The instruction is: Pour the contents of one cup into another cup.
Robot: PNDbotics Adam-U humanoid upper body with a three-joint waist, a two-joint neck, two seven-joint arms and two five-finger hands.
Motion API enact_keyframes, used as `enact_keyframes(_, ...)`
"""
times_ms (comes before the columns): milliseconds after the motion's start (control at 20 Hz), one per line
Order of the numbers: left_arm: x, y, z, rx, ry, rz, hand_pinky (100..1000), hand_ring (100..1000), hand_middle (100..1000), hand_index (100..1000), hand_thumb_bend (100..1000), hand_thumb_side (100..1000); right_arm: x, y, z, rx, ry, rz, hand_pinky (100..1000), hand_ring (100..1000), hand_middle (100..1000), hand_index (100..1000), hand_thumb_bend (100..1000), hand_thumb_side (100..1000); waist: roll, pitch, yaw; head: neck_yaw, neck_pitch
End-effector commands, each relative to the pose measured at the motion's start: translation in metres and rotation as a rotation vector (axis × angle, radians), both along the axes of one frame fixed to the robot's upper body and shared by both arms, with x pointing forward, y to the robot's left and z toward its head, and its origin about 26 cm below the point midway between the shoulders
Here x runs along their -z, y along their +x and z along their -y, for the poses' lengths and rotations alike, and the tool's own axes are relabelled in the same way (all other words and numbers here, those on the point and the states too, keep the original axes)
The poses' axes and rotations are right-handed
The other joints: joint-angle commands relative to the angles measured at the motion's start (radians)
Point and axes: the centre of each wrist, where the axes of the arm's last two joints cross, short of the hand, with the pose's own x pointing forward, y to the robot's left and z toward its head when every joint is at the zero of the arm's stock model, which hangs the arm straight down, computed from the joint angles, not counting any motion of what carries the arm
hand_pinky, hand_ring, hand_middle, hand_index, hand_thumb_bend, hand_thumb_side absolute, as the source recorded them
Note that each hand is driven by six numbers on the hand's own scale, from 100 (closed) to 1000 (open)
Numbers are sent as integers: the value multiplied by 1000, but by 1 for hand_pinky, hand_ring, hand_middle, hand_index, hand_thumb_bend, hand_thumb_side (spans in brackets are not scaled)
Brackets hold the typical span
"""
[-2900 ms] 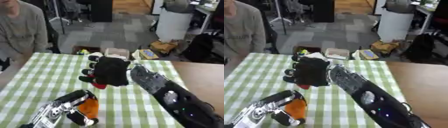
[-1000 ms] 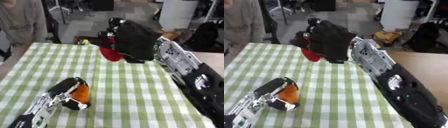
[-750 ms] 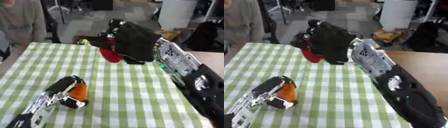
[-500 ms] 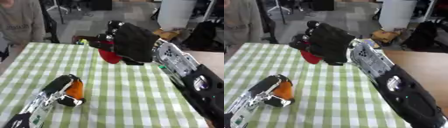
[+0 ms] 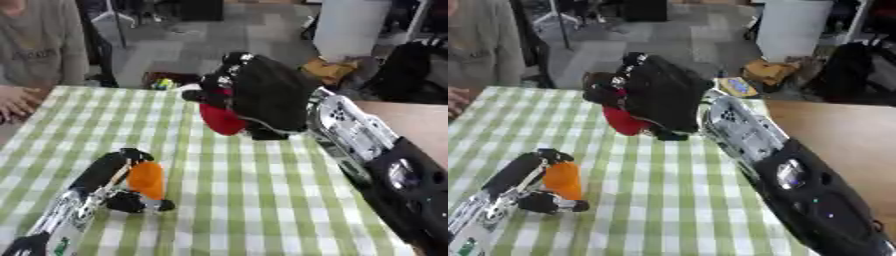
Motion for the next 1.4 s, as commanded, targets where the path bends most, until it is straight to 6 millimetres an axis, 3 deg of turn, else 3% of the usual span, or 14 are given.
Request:
enact_keyframes(50,-19,1,-12,-13,-59,50,629,729,679,815,1000,766,-13,-8,9,-15,84,1,477,245,343,851,100,100,5,-13,-3,2,-11)
enact_keyframes(500,-40,-6,-27,-11,-275,33,637,767,729,827,1000,825,-6,-36,23,-94,291,-159,351,165,223,803,100,100,13,-10,-7,2,-20)
enact_keyframes(800,-59,-8,-40,8,-426,36,631,773,737,828,1000,848,14,-41,31,-101,357,-315,304,140,172,711,100,100,21,-7,0,-8,-27)
enact_keyframes(950,-74,-10,-43,48,-511,41,625,774,740,827,1000,859,37,-31,33,-78,375,-441,278,120,142,670,103,100,27,-7,10,-17,-30)
enact_keyframes(1200,-93,-18,-29,152,-644,27,624,775,741,825,1000,879,90,6,28,-41,391,-639,281,120,132,658,109,100,41,-8,35,-44,-34)
enact_keyframes(1400,-100,-25,-12,231,-710,-5,622,776,743,823,1000,916,132,34,26,39,461,-703,276,121,135,661,195,100,47,-5,52,-57,-38)
